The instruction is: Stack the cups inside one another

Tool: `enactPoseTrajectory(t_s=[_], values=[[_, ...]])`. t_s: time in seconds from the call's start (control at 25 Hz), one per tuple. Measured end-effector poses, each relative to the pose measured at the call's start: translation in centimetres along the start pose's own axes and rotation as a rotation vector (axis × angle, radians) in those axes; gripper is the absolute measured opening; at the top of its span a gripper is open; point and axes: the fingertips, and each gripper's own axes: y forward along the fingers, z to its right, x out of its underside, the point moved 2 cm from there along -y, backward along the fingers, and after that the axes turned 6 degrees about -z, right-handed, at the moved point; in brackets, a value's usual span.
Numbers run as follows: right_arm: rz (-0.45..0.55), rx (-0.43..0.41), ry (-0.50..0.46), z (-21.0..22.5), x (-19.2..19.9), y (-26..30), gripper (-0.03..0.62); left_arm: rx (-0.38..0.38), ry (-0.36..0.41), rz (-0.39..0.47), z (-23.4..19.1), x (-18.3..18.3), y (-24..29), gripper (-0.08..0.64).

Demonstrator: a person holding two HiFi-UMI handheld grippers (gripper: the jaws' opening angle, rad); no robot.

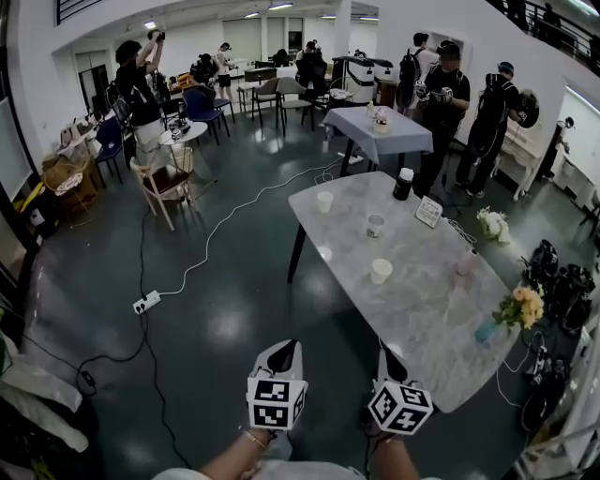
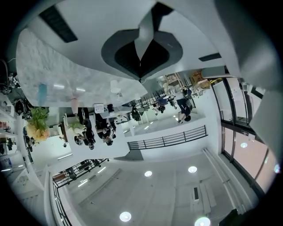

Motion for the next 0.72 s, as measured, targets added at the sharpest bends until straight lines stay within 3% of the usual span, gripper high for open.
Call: enactPoseTrajectory(t_s=[0.36, 0.72], values=[[-0.058, 0.009, -0.005, -3.1, 0.3, 5.8, 0.006, 0.015, -0.036, -0.049, -5.7, 0.2, 3.4, -0.003], [-0.040, 0.019, -0.010, -7.0, -1.5, 10.7, 0.007, 0.034, -0.034, -0.047, -11.5, -1.5, 6.3, -0.003]])
